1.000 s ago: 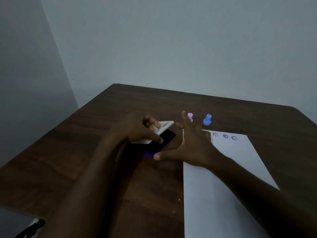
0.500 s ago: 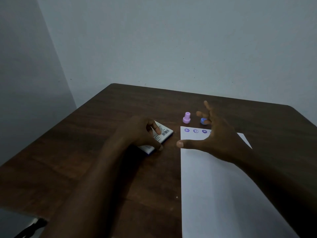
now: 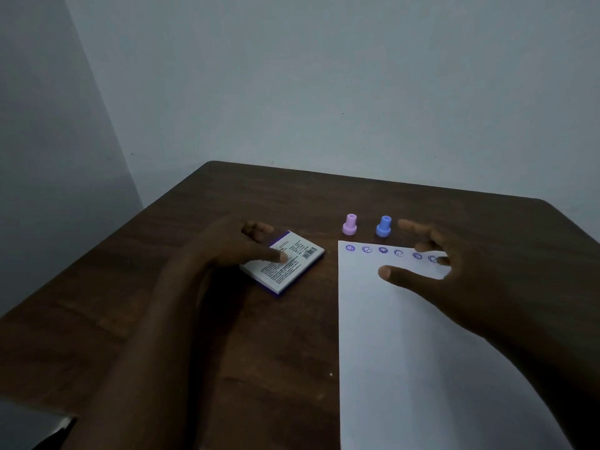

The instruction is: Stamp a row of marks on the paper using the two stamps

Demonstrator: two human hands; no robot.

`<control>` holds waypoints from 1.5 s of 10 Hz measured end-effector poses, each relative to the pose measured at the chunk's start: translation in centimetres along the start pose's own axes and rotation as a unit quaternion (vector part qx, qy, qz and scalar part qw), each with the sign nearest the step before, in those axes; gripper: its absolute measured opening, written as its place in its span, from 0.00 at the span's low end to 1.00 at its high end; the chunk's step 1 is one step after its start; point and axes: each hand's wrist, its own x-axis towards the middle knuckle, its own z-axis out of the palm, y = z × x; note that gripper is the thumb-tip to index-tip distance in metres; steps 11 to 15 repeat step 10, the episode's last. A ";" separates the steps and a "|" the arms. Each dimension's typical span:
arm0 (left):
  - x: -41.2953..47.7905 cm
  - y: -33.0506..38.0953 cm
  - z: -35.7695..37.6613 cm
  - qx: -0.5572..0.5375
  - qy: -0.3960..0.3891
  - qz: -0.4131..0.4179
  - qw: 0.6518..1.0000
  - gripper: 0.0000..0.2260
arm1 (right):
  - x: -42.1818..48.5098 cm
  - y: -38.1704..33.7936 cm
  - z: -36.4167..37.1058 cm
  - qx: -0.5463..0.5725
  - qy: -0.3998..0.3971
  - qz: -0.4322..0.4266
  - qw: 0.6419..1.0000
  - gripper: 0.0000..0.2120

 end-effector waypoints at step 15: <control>0.6 5.2 6.5 0.211 0.075 0.170 0.960 0.25 | 2.2 5.3 -0.9 -0.072 0.026 0.059 0.995 0.35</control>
